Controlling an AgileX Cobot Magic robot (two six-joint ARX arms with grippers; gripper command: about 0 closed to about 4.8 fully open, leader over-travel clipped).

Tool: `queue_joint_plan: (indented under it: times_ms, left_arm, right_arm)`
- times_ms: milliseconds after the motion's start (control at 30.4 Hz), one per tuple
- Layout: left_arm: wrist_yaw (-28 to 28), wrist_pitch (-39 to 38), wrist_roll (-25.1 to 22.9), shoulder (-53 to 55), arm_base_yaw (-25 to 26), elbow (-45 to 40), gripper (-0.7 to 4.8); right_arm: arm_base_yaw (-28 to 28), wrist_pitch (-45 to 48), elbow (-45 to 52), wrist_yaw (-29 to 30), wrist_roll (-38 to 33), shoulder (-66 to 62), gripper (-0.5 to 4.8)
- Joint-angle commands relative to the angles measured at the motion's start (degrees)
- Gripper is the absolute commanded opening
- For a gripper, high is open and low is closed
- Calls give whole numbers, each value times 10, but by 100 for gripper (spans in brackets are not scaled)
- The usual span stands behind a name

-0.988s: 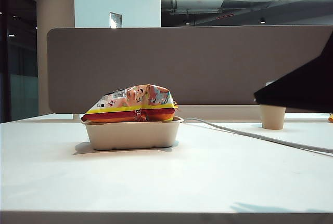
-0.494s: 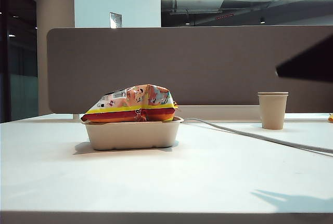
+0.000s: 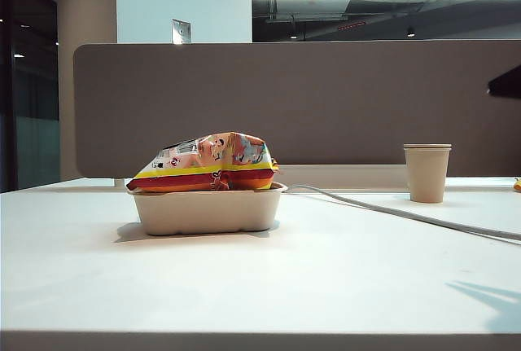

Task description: Pick up a bag of chips and put them in the box.

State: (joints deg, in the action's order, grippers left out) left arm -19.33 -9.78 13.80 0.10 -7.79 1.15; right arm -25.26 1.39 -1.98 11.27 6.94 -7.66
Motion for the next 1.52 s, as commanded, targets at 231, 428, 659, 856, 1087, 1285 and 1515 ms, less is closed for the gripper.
queue_joint_plan:
  times_ms: [231, 428, 659, 856, 1087, 1285, 1515]
  left_arm:
    - [0, 0, 1, 0, 0, -2, 121]
    - [0, 0, 1, 0, 0, -2, 121]
    - [0, 0, 1, 0, 0, -2, 121]
    - [0, 0, 1, 0, 0, -2, 121]
    - [0, 0, 1, 0, 0, -2, 121]
    - [0, 0, 1, 0, 0, -2, 121]
    - [0, 0, 1, 0, 0, -2, 121]
  right_arm:
    - [45, -30, -1, 31, -2, 25, 43]
    - [82, -44, -1, 42, -2, 43, 43]
    - [136, -62, -2, 55, -2, 75, 44]
    - [169, -63, -2, 58, -2, 75, 44]
    - [193, -63, -1, 54, -1, 75, 44]
    - [195, -63, -1, 39, -1, 75, 44]
    - [195, -63, -1, 39, -1, 75, 44]
